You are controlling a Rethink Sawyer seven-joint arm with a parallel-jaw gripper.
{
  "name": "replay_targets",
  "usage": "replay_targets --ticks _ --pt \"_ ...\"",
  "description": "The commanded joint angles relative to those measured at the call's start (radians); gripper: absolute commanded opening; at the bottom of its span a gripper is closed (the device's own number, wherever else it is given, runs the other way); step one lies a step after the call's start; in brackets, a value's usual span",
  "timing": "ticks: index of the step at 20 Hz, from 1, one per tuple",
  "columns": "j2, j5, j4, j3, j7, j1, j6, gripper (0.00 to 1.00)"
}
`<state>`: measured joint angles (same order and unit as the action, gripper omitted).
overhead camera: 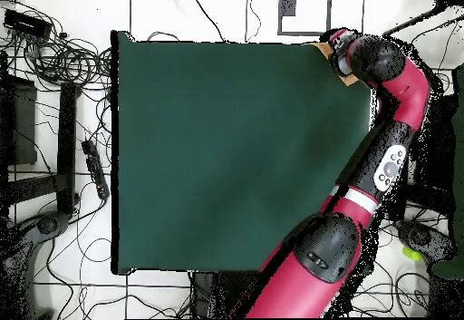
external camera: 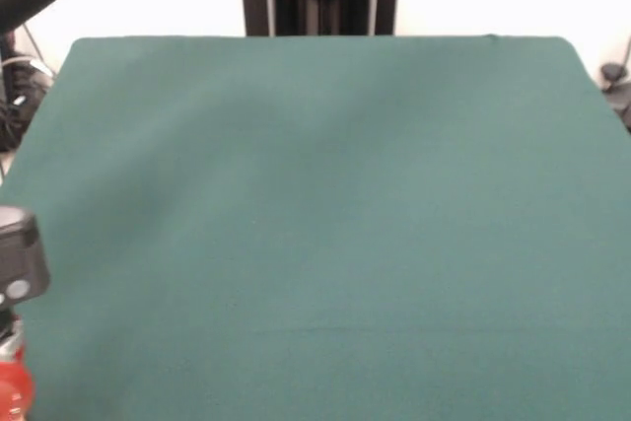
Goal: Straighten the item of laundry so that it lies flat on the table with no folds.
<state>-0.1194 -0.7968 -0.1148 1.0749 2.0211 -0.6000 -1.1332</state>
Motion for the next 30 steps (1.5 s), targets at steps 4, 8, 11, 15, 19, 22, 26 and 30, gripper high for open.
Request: replay_targets --ticks 4,8,11,15,19,22,26,30 --pt "0.269 0.271 -0.592 -0.434 0.511 0.027 0.083 1.0" --pt "0.39 0.326 -0.75 -0.445 0.559 0.0 0.089 1.0" --pt "0.424 0.358 -0.778 -0.452 0.548 -0.003 0.082 1.0" --pt "0.444 0.41 -0.822 -0.461 0.465 -0.034 0.074 1.0" --pt "0.437 0.448 -0.861 -0.423 0.247 -0.1 0.091 1.0" --pt "0.482 0.344 -0.969 -0.397 -0.103 -0.189 0.306 1.0" --pt "0.498 0.204 -1.188 -0.256 -0.412 -0.388 0.674 1.0" --pt "0.256 0.149 -1.377 0.077 -0.801 -0.713 0.732 1.0"
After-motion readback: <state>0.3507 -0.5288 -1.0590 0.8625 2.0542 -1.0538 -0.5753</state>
